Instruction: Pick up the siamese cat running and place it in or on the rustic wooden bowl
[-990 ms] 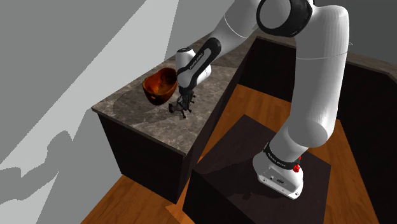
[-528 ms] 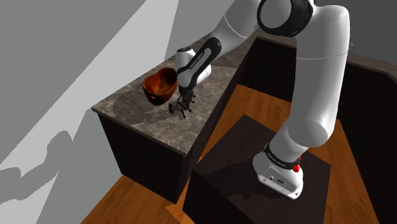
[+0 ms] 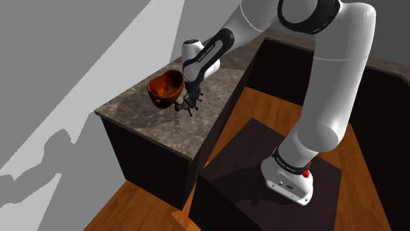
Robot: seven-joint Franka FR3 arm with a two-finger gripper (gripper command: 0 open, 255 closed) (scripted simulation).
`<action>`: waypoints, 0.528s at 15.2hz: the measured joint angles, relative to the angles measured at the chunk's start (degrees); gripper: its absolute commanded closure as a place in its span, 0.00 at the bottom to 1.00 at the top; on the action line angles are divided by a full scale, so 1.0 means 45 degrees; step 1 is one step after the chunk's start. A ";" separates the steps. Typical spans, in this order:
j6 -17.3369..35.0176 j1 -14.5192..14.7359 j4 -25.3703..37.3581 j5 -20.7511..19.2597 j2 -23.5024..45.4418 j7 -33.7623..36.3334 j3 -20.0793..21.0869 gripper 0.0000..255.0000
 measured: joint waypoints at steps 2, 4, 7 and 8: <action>-0.0254 -0.0017 0.0002 0.0025 -0.0256 -0.0044 0.0008 1.00; -0.0531 -0.0014 -0.0052 0.0051 -0.0585 -0.0061 0.0024 1.00; -0.0957 -0.0038 0.0005 0.0092 -0.0956 -0.0132 0.0032 1.00; -0.1109 -0.0057 -0.0018 0.0106 -0.1133 -0.0172 0.0029 1.00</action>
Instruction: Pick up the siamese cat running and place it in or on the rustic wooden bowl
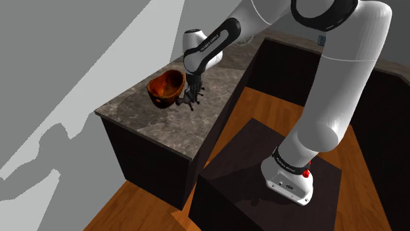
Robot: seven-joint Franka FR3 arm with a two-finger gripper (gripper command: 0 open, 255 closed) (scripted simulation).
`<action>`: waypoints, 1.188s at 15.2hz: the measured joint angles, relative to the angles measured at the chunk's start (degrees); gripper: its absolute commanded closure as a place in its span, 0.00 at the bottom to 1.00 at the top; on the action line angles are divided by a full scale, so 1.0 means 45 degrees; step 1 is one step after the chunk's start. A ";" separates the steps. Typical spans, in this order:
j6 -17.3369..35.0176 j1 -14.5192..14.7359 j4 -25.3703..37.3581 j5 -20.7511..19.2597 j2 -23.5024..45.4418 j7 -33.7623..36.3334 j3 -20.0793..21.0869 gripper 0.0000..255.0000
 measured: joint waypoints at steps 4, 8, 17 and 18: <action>-0.0623 0.0024 0.0169 0.0057 -0.0455 -0.0017 0.0037 1.00; -0.1197 0.0024 0.0231 0.0103 -0.0967 -0.0068 0.0055 1.00; -0.2617 0.0006 0.0697 0.0197 -0.1927 -0.0216 0.0067 1.00; -0.2782 0.0003 0.0823 0.0206 -0.1966 -0.0235 0.0065 1.00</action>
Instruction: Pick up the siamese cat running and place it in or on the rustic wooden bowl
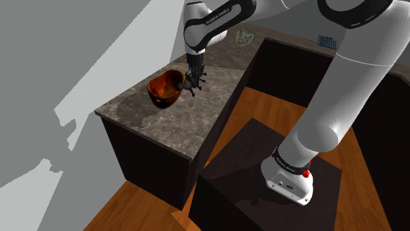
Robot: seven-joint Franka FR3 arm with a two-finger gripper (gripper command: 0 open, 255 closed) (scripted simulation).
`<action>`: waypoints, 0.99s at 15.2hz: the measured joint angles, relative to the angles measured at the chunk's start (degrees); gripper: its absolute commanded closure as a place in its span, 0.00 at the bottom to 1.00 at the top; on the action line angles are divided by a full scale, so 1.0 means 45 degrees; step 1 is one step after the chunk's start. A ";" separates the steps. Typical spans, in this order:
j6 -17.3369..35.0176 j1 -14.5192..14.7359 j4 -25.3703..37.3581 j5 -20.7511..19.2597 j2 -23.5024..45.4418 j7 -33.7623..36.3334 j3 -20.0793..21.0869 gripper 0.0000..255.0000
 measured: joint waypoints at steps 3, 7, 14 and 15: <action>-0.0492 0.0004 0.0171 0.0029 -0.0320 -0.0034 0.0008 1.00; -0.1107 0.0005 0.0538 0.0057 -0.0568 -0.0077 0.0012 1.00; -0.2283 0.0215 0.3802 0.0060 0.1535 0.0194 0.0152 1.00; -0.2580 0.0261 0.4652 0.0051 0.2103 0.0237 0.0172 1.00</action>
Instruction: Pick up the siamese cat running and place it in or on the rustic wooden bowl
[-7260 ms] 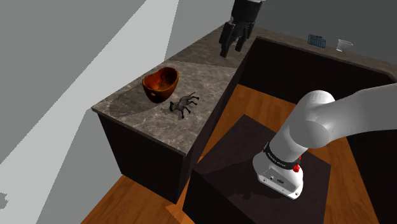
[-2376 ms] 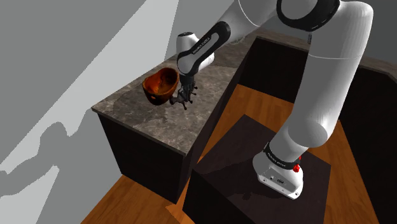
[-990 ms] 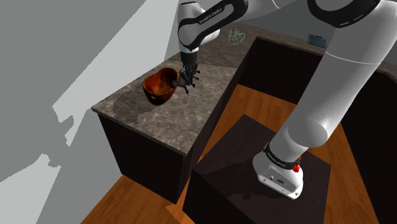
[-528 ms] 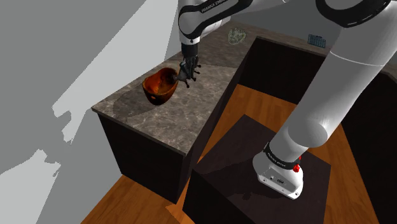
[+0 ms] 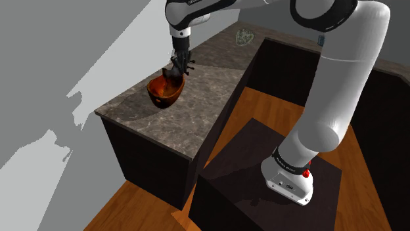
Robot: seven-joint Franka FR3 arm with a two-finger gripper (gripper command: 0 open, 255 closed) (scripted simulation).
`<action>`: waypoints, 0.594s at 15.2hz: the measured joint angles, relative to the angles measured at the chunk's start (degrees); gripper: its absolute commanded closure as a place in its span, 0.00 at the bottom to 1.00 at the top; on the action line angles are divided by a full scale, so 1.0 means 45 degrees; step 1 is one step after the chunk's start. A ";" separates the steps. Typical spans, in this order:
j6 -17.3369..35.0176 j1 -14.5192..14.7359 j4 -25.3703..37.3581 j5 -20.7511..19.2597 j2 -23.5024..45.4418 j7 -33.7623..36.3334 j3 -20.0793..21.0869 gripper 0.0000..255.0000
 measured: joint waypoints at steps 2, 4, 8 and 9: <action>-0.0666 0.0082 0.1688 -0.0007 0.1025 0.0059 0.0029 1.00; -0.1292 0.0181 0.3496 -0.0026 0.2214 0.0128 0.0050 1.00; -0.3208 0.0386 0.8095 -0.0057 0.4900 0.0168 0.0053 1.00; -0.3478 0.0420 0.8841 -0.0061 0.5374 0.0171 0.0051 1.00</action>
